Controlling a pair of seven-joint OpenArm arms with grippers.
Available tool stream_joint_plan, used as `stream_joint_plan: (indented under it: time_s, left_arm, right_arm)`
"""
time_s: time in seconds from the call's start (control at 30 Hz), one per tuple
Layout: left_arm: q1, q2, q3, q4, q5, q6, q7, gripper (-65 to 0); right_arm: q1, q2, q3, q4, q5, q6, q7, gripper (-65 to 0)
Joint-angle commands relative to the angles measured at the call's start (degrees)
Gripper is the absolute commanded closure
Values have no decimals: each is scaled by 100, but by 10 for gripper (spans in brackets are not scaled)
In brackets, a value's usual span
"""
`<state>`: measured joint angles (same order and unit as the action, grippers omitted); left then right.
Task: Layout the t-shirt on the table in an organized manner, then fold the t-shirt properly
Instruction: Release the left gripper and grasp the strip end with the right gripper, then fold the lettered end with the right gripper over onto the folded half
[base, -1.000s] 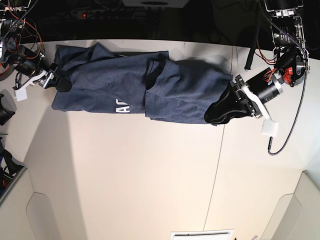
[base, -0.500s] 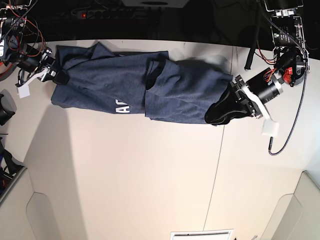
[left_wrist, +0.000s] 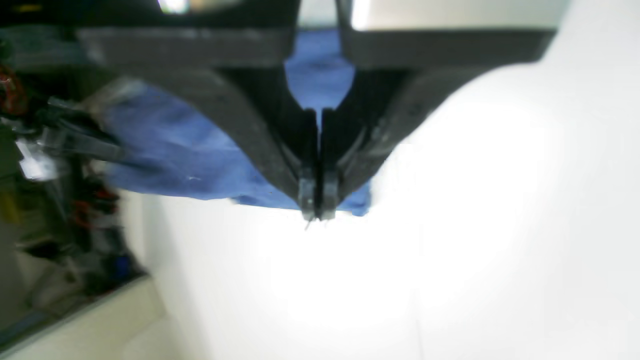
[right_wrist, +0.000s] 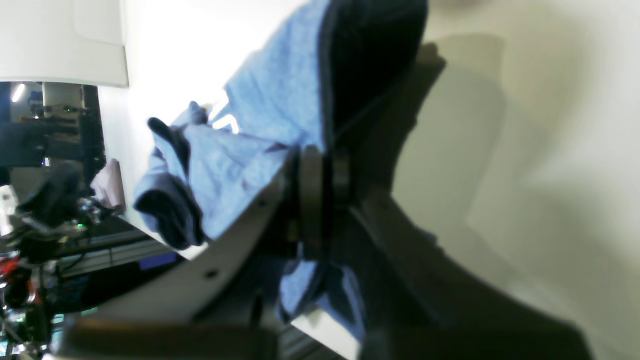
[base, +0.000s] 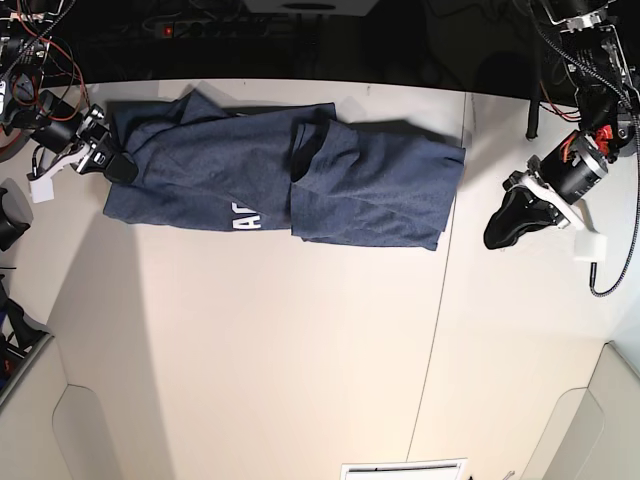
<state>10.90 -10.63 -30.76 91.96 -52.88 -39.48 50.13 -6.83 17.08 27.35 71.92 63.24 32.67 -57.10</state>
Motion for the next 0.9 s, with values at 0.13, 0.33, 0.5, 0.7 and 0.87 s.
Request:
stream_joint_plan:
  time_s: [0.13, 0.33, 0.5, 0.7, 0.87]
  left_arm:
    - [-39, -63, 315, -640, 492, -52, -538, 0]
    - [-39, -63, 927, -1322, 496, -52, -538, 0]
    - [-44, -59, 1126, -1344, 487, -52, -564, 0]
    - [-42, -48, 1126, -1344, 466, -52, -623, 0]
    - [-42, -48, 1126, -1344, 426, -52, -621, 0]
  right_arm:
    - [61, -321, 28, 715, 278, 79, -55, 0]
    - [61, -1049, 26, 1814, 278, 79, -168, 0]
    - [63, -1543, -337, 2374, 273, 85, -160, 0]
    - [79, -1943, -1655, 2385, -393, 103, 420, 0]
    - [382, -2232, -2671, 2382, -1287, 96, 861, 0]
